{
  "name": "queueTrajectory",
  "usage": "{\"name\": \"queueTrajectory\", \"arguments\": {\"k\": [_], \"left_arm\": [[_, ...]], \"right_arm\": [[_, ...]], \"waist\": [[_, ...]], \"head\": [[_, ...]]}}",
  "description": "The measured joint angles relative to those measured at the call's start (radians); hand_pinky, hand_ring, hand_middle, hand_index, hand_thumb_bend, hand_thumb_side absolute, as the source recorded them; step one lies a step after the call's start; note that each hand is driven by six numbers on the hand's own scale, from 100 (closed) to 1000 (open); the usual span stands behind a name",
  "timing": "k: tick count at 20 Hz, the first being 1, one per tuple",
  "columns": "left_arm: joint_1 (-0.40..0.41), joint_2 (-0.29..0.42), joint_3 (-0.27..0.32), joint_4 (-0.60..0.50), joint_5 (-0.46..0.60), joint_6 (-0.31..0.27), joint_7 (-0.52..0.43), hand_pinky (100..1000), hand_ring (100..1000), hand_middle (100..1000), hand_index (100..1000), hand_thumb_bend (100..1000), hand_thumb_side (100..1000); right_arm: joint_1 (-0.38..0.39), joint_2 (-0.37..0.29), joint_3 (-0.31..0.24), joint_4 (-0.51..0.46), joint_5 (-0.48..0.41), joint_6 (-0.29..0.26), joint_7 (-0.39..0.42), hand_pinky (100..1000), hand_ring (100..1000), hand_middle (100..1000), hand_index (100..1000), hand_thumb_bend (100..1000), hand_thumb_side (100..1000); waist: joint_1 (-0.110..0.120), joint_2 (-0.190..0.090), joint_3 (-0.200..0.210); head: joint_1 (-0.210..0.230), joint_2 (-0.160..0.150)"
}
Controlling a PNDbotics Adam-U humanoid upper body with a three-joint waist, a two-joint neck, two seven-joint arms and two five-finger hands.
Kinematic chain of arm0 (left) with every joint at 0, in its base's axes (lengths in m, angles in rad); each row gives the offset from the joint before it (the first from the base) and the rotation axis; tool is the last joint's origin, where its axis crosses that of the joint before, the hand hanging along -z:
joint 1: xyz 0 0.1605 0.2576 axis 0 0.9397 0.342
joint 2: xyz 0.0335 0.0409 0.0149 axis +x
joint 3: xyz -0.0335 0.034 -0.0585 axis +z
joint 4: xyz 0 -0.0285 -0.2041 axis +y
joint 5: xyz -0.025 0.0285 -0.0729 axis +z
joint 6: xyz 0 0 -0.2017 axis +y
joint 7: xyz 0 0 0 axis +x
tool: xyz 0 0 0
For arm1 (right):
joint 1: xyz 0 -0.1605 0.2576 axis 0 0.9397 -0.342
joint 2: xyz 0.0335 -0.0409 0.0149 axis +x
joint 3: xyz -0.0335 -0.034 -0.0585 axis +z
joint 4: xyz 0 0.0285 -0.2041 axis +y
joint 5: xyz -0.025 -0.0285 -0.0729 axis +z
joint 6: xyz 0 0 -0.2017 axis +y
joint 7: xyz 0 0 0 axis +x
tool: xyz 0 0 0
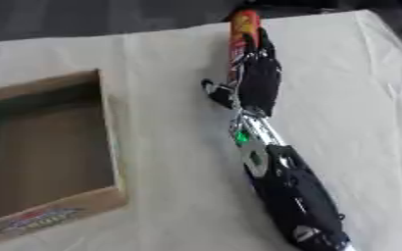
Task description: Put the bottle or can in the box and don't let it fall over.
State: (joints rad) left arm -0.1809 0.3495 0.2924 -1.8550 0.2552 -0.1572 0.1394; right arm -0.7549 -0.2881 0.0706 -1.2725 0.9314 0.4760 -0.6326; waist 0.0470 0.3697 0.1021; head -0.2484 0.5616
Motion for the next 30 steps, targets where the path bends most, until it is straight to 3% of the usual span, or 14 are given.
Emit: {"name": "queueTrajectory", "arguments": {"k": [9,20,26,30], "left_arm": [[0.0,0.0,0.0,0.0,0.0,-0.002,-0.005,888,838,796,645,1000,319],[0.0,-0.008,0.0,0.0,0.001,-0.003,-0.009,888,838,796,645,1000,318],[0.0,-0.008,0.0,0.0,0.001,-0.003,-0.009,888,839,798,645,1000,318],[-0.003,-0.008,0.0,0.0,0.001,-0.004,-0.01,888,839,798,645,1000,319]], "right_arm": [[-0.002,0.0,-0.005,0.0,-0.012,-0.003,-0.003,468,827,890,823,834,233],[-0.009,-0.001,-0.009,0.011,-0.018,-0.008,-0.008,465,825,886,820,829,229],[-0.009,-0.001,-0.009,0.012,-0.035,-0.015,-0.015,402,794,892,822,816,208],[-0.008,-0.003,-0.009,0.012,-0.057,-0.022,-0.022,383,786,887,822,756,216]], "waist": [[0.003,0.002,-0.002],[0.005,0.003,-0.002],[0.005,0.003,-0.001],[0.004,0.003,0.0]], "head": [[0.0,-0.002],[-0.001,-0.003],[-0.001,-0.003],[-0.001,-0.003]]}}
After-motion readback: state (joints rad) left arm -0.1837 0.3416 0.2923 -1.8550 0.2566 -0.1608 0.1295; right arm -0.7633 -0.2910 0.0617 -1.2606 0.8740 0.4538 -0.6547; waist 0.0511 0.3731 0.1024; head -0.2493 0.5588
